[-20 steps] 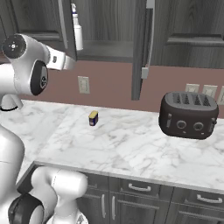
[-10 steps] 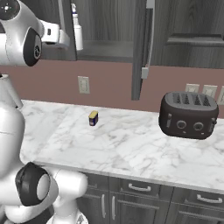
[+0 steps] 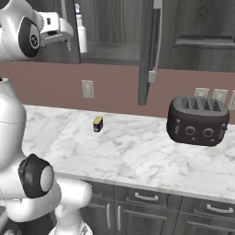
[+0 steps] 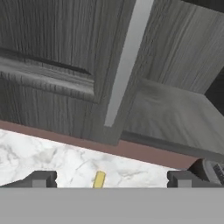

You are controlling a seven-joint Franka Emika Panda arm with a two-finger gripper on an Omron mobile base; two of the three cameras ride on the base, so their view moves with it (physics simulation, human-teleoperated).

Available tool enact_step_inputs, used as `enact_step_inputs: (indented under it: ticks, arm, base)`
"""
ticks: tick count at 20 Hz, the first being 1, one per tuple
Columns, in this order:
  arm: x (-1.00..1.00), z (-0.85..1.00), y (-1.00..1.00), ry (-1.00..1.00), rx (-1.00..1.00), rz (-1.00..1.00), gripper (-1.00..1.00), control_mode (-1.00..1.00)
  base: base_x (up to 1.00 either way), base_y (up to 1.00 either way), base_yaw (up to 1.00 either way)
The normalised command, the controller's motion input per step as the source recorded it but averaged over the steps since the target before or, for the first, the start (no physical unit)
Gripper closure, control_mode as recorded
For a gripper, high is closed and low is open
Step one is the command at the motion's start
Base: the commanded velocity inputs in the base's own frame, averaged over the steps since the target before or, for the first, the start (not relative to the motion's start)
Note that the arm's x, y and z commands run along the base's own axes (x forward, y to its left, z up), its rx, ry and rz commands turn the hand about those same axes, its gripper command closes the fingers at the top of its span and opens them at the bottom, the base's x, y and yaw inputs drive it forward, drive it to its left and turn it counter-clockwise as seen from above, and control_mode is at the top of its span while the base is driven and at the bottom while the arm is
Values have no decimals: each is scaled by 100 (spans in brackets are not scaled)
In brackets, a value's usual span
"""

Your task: Pick the dish brush and spray from the cabinet and place them on the counter.

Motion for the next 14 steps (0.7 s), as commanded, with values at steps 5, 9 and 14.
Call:
enact_step_inputs:
  ticks: [5, 9, 14]
  arm:
    - [31, -16, -3, -4, -1, -2, -100, -100]
    - [62, -9, -1, -6, 5, -9, -100, -100]
    - [58, -7, 5, -5, 3, -9, -100, -100]
  base:
    - [0, 0, 0]
    - [0, 0, 0]
    - [0, 0, 0]
